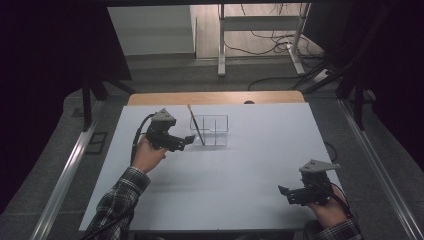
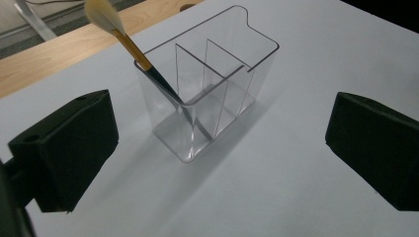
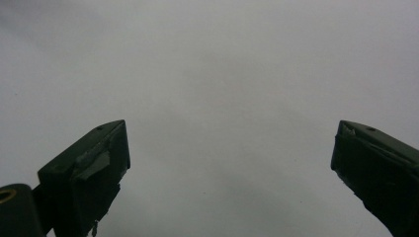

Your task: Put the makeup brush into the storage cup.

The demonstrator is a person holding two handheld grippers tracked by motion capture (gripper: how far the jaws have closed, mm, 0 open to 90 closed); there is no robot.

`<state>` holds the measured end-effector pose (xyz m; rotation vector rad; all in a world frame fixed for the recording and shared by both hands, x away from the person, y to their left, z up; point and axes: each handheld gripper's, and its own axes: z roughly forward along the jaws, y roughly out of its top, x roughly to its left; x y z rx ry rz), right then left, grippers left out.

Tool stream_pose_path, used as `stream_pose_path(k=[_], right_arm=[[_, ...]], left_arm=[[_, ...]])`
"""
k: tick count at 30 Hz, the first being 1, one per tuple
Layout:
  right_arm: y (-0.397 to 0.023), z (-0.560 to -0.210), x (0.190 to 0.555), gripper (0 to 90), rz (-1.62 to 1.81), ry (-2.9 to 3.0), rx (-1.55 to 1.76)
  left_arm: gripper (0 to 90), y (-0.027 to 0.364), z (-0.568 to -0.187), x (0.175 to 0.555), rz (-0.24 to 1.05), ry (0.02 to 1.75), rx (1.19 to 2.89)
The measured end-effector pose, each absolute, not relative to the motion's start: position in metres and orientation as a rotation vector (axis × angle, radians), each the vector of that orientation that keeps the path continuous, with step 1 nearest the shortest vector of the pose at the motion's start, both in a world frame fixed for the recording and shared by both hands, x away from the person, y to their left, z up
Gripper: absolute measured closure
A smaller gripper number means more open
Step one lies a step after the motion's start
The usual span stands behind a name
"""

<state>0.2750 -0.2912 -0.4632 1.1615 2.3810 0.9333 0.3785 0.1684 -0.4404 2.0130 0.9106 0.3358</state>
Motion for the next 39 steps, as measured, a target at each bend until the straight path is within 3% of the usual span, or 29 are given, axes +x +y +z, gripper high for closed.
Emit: stream_pose_path(k=[39], right_arm=[[-0.294,-0.463,0.277,0.4,0.951,2.364,1.197]], left_arm=[[0.0,0.199,-0.46,0.332,0.378,0.932,2.008]])
